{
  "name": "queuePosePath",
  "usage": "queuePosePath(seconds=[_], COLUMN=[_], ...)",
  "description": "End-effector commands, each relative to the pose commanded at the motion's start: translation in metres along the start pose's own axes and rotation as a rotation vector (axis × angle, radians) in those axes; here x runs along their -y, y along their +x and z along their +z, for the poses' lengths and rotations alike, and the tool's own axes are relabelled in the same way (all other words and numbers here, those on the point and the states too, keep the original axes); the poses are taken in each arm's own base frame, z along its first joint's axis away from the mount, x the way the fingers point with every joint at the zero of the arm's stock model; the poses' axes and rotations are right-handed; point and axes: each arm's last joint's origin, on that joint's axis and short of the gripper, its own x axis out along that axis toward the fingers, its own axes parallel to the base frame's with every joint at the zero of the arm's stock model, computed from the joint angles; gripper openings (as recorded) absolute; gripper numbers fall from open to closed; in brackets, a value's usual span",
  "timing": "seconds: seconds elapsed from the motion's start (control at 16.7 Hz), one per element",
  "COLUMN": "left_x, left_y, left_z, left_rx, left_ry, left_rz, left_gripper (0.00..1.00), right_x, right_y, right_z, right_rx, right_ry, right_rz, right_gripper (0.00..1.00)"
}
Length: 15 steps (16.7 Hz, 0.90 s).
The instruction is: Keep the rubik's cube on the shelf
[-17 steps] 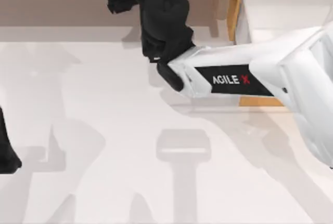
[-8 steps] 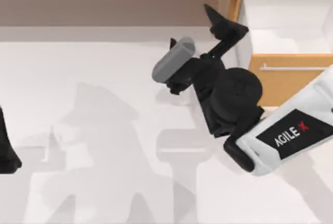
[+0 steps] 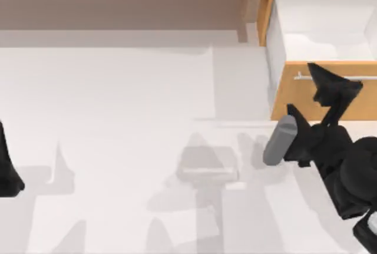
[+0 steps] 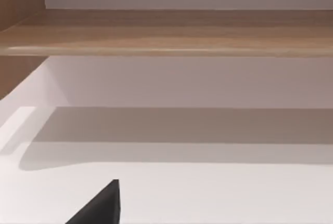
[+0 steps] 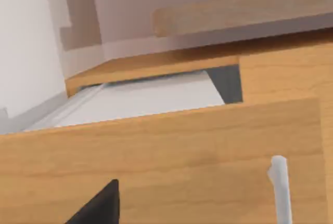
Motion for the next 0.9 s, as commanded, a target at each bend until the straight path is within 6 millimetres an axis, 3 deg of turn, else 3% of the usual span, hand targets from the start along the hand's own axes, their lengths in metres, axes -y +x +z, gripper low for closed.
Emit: queuePosePath(seconds=[0.3, 0.72, 0.9], left_x=[0.0, 0.0, 0.0], left_y=[0.0, 0.0, 0.0], left_z=[0.0, 0.0, 0.0], left_rx=[0.0, 0.0, 0.0], left_ry=[0.0, 0.0, 0.0], left_rz=[0.0, 0.0, 0.0], left_gripper=[1.0, 1.0, 1.0], right_x=[0.011, 0.01, 0.012], right_y=[-0.019, -0.019, -0.009], right_z=[-0.052, -0.057, -0.059], right_rx=[-0.189, -0.211, -0.213], right_ry=[-0.139, -0.153, -0.152], right_rz=[-0.013, -0.009, -0.018], right_gripper=[1.0, 1.0, 1.0])
